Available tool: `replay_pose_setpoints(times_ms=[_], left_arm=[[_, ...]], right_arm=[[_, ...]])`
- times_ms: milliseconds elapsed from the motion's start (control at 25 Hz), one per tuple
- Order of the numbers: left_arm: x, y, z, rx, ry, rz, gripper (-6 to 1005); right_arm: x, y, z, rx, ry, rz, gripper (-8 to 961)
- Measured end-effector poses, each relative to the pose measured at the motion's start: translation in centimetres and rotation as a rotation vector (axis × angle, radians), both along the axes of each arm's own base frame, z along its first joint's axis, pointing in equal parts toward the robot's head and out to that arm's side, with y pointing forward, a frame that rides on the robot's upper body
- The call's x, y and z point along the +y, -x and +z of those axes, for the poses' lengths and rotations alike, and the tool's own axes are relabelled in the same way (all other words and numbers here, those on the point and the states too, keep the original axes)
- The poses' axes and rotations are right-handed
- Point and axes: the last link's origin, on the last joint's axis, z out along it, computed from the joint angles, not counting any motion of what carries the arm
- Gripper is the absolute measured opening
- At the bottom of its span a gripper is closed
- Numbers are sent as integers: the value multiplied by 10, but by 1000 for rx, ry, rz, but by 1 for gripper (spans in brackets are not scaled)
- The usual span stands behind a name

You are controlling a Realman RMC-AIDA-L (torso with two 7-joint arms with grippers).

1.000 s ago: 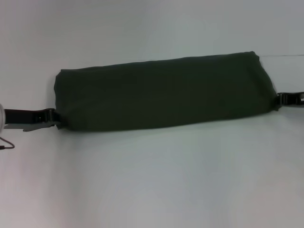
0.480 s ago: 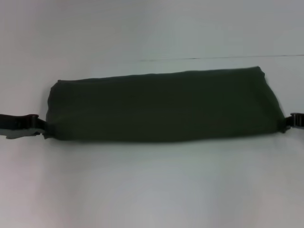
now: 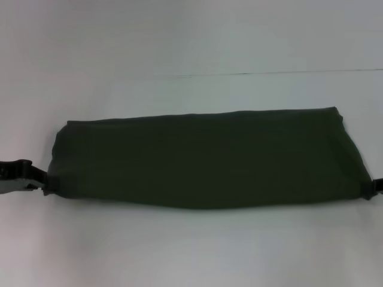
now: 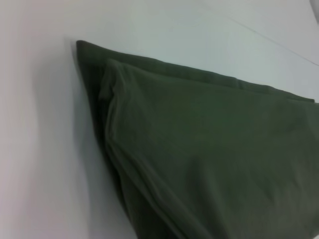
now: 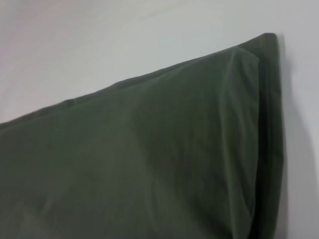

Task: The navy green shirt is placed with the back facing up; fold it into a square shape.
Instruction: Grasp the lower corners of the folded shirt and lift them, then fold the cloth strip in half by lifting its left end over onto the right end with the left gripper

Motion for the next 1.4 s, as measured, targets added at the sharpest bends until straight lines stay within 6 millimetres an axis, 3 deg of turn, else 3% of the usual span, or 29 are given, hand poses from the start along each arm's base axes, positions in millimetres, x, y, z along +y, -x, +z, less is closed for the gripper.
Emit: replay_pose_setpoints(times_ms=[160,440,560,800,960,1120,1200,1400], left_arm=[[-2,1,4,0,10,14,94],[1,2,5,18,16,77,131],[1,2,7,24,9,86,147],[13,-1,25,0,-99,89,396],[25,-3,36,-25,-174,115,472],[28,-3,35,-32,-186,141,548],[29,-3,31,-37,-181,162,586],[33,2,25,-22,-192,219,806]], right_arm=[[-5,-1,2,30,-9,-2,64],[4,4,7,33,-17,14,71],[7,5,11,34,-28,16,184],[23,16,27,33,-89,82,428],[38,34,42,73,-165,215,596],[44,46,46,118,-184,372,756],[45,46,44,128,-174,413,779],[41,48,34,136,-112,528,836]])
